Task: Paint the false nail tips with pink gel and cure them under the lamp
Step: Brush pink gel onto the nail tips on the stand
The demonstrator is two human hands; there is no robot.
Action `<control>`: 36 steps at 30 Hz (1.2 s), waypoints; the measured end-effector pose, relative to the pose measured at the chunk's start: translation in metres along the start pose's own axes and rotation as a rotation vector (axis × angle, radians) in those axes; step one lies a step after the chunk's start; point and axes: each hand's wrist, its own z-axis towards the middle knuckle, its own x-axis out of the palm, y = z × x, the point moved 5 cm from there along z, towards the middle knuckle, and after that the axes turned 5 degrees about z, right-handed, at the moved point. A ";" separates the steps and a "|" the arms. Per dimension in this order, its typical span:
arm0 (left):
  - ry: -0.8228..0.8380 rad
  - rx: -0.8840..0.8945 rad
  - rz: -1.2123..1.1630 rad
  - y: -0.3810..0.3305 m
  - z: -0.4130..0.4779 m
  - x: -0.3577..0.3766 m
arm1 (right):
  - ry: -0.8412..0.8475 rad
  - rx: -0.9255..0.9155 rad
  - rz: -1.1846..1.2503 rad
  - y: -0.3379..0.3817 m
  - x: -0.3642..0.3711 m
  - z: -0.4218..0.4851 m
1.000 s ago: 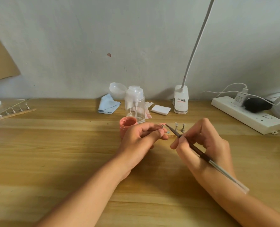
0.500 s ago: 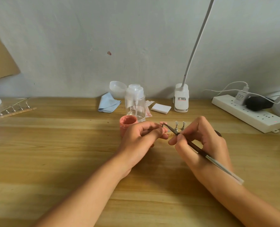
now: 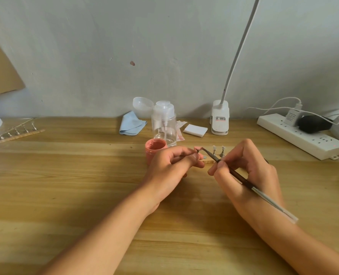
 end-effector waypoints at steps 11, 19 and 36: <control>0.005 0.007 0.012 0.000 0.000 0.000 | 0.023 -0.013 0.003 0.003 0.002 -0.001; 0.006 0.010 0.006 0.000 0.000 0.000 | 0.032 -0.054 -0.030 0.008 0.002 -0.001; 0.009 0.012 0.012 0.001 0.000 0.000 | 0.017 -0.036 -0.054 0.007 0.002 0.000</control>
